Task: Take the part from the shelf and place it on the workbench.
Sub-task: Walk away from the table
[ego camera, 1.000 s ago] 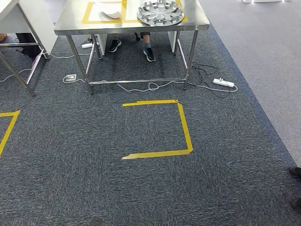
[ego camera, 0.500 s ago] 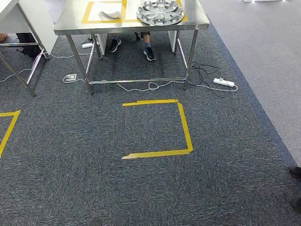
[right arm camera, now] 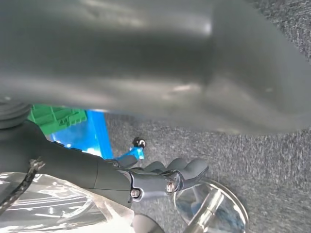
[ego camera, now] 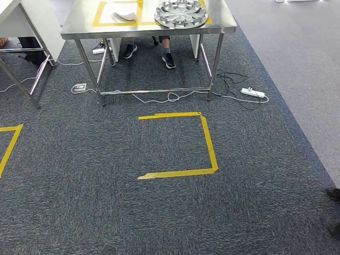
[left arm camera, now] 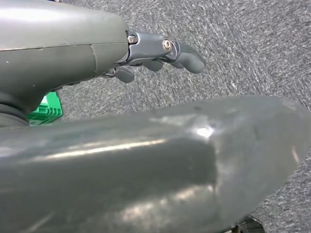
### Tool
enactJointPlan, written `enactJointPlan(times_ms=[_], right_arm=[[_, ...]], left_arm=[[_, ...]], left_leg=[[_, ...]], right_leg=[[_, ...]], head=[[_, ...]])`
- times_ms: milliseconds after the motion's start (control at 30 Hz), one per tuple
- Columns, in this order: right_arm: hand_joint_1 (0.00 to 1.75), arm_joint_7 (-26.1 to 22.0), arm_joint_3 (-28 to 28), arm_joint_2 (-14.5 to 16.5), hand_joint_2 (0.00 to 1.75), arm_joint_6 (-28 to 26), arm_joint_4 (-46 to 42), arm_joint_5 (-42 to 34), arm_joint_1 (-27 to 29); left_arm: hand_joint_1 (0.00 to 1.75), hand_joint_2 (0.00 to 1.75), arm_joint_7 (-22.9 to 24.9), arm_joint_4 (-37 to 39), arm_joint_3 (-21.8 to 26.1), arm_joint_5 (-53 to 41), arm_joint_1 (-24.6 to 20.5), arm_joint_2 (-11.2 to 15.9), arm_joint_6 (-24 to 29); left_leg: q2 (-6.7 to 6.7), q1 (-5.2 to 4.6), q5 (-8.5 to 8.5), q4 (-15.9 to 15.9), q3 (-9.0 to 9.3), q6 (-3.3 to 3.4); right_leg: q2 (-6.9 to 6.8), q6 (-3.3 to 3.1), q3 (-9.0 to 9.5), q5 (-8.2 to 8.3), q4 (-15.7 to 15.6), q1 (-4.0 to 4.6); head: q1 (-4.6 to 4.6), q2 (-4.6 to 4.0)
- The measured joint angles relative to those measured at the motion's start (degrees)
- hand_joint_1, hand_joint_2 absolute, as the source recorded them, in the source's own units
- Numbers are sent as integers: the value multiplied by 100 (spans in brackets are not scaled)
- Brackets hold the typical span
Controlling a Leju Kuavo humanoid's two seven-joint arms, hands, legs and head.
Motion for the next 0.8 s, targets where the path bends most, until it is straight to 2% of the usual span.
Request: enactJointPlan(times_ms=[533, 800], right_arm=[[0, -68, -271, 0, 0, 75, 0, 173, -41], [0, -66, -381, 8, 0, 3, 0, 476, -61]], left_arm=[[0, 0, -10, 0, 44, -18, 4, -7, -20], [0, 0, -9, -1, 149, -68, 4, -5, -20]], left_leg=[[0, -4, -1, 5, -3, 0], [-1, -31, -3, 45, -20, 35]], right_leg=[[0, 5, -1, 5, -1, -4], [-3, 53, -1, 34, -2, -25]], head=[[-1, 0], [-1, 0]])
